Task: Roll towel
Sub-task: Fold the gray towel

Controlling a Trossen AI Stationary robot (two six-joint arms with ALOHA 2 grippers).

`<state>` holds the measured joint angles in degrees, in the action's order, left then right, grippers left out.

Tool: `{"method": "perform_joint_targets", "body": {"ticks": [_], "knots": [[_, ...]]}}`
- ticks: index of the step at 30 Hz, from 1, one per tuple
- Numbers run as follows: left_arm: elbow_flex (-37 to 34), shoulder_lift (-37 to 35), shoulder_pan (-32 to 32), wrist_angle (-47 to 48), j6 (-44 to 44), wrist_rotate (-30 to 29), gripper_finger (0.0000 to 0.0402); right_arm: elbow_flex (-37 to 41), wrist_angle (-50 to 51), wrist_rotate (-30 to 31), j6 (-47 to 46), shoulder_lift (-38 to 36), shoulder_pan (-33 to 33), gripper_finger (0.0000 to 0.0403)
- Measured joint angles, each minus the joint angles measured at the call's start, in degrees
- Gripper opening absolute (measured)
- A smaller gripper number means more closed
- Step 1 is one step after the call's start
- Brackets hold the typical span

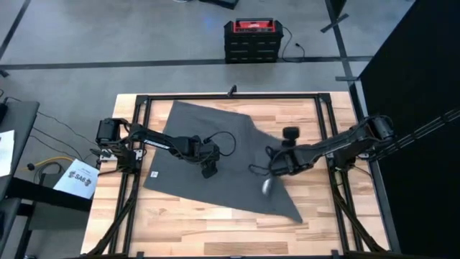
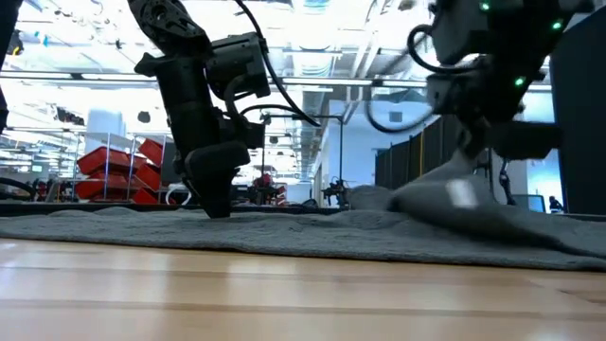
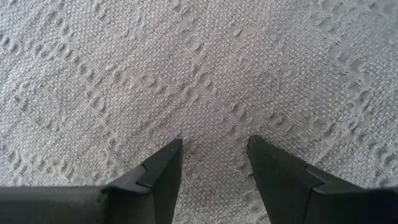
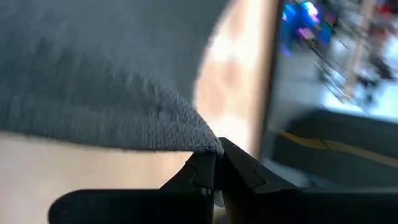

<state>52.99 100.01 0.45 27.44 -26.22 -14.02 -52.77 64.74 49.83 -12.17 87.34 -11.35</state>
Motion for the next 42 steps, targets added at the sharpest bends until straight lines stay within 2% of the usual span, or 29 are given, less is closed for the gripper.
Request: {"method": "perform_joint_targets", "body": {"ticks": [2,11,15,19,26,30,34,37,42], "knots": [[0.0,0.0,0.0,0.0,0.1,0.0,0.0173,0.4,4.7,2.7,-1.3,-1.2,2.2,0.0001],[0.1,0.0,-1.4,3.0,-0.9,0.0,0.0173,0.7,14.9,4.8,-1.2,-3.1,13.1,0.0002],[0.1,0.0,-2.8,7.8,-2.4,0.0,0.0173,0.7,15.5,5.4,3.3,-3.1,14.9,0.0007],[0.0,-0.1,-3.9,10.6,-3.6,-0.1,0.0173,0.7,15.0,5.4,7.4,-3.1,14.8,0.0043],[0.2,-0.2,-4.2,9.7,-3.9,-1.8,0.0173,0.7,15.2,5.0,4.6,-3.1,14.7,0.0142],[1.3,-1.0,-4.2,9.6,-3.5,-2.6,0.0173,0.7,14.6,-0.5,1.8,-3.3,15.1,0.0196],[3.4,-4.5,-4.2,9.6,1.3,-2.7,0.0173,0.7,10.4,-5.6,3.1,-5.8,16.7,0.0229],[4.2,-8.6,-2.4,9.3,6.9,-4.0,0.0173,0.7,4.5,-10.1,7.5,-8.7,20.0,0.0235],[4.3,-13.1,6.7,11.0,12.8,-4.4,0.0173,0.6,-6.3,-23.2,15.9,-11.8,31.5,0.0228]]}}
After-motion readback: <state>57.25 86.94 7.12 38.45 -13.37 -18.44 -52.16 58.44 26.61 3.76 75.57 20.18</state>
